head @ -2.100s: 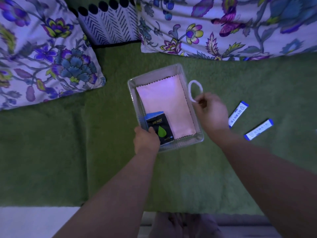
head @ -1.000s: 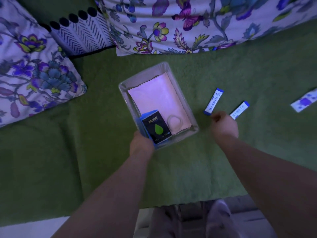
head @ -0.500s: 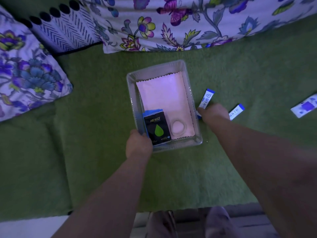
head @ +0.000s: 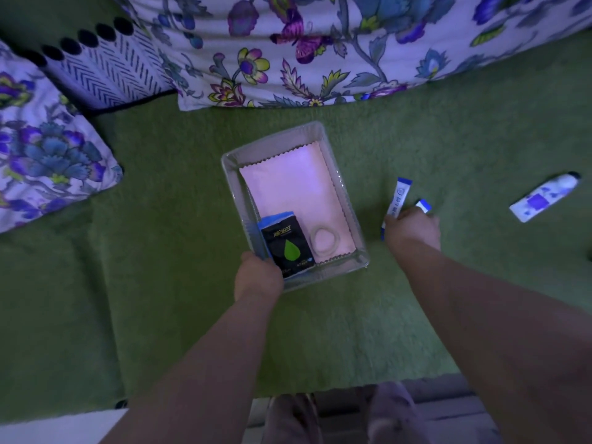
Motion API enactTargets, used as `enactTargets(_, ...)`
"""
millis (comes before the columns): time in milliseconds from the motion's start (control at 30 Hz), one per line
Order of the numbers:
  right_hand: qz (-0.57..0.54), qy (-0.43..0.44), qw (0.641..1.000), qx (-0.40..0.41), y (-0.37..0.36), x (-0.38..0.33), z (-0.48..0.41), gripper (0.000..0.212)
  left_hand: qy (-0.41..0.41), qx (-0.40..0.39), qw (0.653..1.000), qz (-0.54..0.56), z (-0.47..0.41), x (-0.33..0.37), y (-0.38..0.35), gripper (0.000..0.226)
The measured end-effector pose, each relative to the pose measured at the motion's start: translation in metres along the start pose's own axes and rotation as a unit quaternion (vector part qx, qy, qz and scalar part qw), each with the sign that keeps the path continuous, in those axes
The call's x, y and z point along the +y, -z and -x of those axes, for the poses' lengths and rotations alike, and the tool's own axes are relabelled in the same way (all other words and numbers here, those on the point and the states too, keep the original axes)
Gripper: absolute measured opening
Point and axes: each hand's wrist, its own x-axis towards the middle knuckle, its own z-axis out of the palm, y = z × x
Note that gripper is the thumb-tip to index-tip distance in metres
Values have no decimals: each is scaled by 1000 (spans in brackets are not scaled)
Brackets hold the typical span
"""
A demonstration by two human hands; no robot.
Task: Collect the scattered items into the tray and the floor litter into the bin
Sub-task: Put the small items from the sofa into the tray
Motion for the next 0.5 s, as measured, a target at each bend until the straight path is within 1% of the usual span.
enactTargets(67, -2, -30, 1000, -6, 2, 9, -4, 39, -4, -12, 1000, -4, 5, 6, -5, 34)
enactTargets(200, -23, -41, 999, -27, -1, 15, -9, 38, -17, -24, 999, -24, 10, 12, -11, 33)
enactTargets(267, -32, -53, 998, -21, -3, 16, -13, 36, -18, -28, 999, -40, 10, 12, -13, 33)
enactTargets(333, -45, -64, 997, -12, -4, 16, -15, 38, -10, -25, 999, -34, 7, 10, -13, 35)
enactTargets(500, -156, -130, 979, -2, -9, 14, -18, 54, -10, -20, 999, -39, 4, 9, -15, 36)
